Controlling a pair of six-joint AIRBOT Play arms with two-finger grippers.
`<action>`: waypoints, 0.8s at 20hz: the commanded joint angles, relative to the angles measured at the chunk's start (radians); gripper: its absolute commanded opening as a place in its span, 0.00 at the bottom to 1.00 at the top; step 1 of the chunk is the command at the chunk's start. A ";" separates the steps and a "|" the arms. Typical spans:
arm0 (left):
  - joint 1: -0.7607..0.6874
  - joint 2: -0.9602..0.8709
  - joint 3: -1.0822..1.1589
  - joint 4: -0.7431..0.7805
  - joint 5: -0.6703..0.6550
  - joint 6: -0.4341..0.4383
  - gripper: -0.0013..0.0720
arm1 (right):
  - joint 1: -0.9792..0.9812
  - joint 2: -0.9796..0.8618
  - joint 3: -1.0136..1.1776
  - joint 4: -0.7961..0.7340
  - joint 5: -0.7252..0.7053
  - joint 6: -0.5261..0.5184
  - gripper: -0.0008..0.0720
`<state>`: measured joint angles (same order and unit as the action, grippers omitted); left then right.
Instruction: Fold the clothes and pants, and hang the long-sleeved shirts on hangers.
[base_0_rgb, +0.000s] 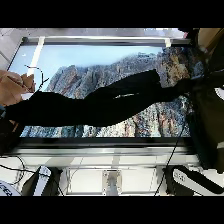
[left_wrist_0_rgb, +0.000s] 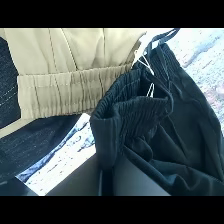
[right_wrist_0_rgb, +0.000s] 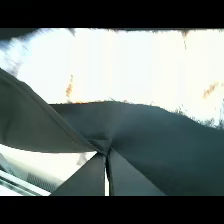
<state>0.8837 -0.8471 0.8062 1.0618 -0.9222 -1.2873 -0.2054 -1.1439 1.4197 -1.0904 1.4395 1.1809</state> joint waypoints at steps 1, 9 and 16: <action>0.001 0.004 0.002 0.001 0.002 0.000 0.05 | 0.039 0.028 0.089 -0.008 0.021 0.077 0.02; -0.002 0.004 0.001 0.000 -0.007 0.000 0.05 | 0.039 -0.480 0.089 -0.036 -0.425 0.180 0.02; -0.005 0.004 0.001 0.000 -0.018 0.000 0.05 | -0.015 -0.560 0.119 -0.123 -0.633 0.421 0.53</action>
<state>0.8795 -0.8440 0.8070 1.0615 -0.9352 -1.2873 -0.1883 -1.6894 1.5196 -1.1576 0.8772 1.5005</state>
